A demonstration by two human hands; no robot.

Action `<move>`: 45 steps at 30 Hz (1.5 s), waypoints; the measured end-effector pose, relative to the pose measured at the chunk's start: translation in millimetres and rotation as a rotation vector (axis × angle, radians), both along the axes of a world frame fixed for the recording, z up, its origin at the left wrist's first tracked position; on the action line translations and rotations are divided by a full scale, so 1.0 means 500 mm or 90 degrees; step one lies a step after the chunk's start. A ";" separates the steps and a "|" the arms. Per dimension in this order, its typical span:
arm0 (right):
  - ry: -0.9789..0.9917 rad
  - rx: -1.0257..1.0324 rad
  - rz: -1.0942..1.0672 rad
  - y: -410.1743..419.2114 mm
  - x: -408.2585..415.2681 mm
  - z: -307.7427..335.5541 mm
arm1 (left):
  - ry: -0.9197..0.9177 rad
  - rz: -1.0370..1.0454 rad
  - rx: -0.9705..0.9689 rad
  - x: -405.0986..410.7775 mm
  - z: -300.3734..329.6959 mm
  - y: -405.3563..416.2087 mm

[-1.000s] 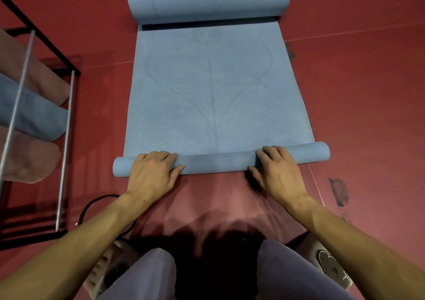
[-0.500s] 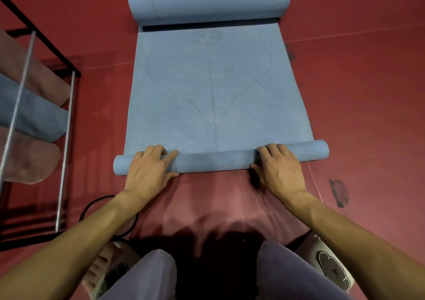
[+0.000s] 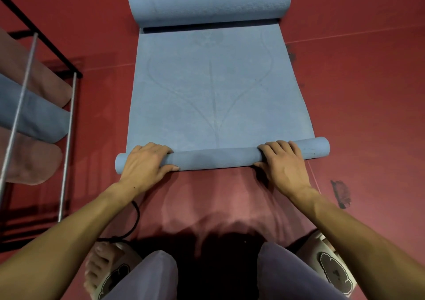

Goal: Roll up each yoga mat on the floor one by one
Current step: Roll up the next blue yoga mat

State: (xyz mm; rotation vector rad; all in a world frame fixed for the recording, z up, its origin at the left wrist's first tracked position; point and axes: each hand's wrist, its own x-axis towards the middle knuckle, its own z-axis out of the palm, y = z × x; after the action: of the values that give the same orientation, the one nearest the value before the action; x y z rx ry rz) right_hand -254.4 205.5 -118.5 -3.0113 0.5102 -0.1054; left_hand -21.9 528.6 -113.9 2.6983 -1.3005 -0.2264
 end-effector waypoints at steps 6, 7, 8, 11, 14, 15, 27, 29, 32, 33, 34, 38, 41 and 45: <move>0.076 0.045 0.007 -0.007 -0.013 0.024 | 0.092 -0.030 0.085 0.013 0.021 -0.001; 0.101 0.053 0.009 -0.007 -0.017 0.028 | 0.110 -0.034 0.102 0.011 0.023 0.001; 0.128 0.061 0.011 -0.005 -0.021 0.033 | 0.130 -0.037 0.119 0.009 0.022 0.004; 0.204 0.079 0.025 0.000 -0.031 0.046 | 0.189 -0.030 0.159 0.006 0.017 0.016; 0.246 0.105 0.007 0.003 -0.017 0.061 | 0.195 -0.010 0.176 0.002 0.018 0.018; 0.259 0.110 0.000 0.004 -0.009 0.066 | 0.187 -0.009 0.181 0.001 0.020 0.014; 0.152 0.159 -0.046 0.016 -0.011 0.058 | 0.163 0.015 -0.062 -0.034 -0.003 0.031; 0.130 0.108 -0.046 0.023 -0.012 0.047 | 0.166 -0.003 -0.091 -0.040 -0.001 0.028; 0.114 0.083 -0.045 0.025 -0.011 0.041 | 0.145 -0.022 -0.095 -0.047 -0.008 0.029; 0.095 0.079 -0.043 0.026 -0.012 0.037 | 0.135 -0.011 -0.098 -0.048 -0.008 0.030; 0.072 0.078 -0.043 0.027 -0.013 0.032 | 0.123 0.003 -0.100 -0.048 -0.008 0.028; 0.023 0.077 -0.055 0.033 -0.013 0.020 | 0.082 0.029 -0.074 -0.051 -0.005 0.019; 0.037 0.093 -0.066 0.039 -0.014 0.026 | 0.071 0.032 -0.059 -0.065 0.010 0.019; 0.078 0.052 -0.071 0.053 -0.008 0.035 | 0.061 0.025 -0.044 -0.087 0.036 0.012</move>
State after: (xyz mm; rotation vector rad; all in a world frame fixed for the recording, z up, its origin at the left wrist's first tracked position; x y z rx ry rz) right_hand -258.5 231.8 -101.2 -2.9214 0.6755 0.0912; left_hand -65.6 534.6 -96.1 2.6179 -1.2053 -0.2973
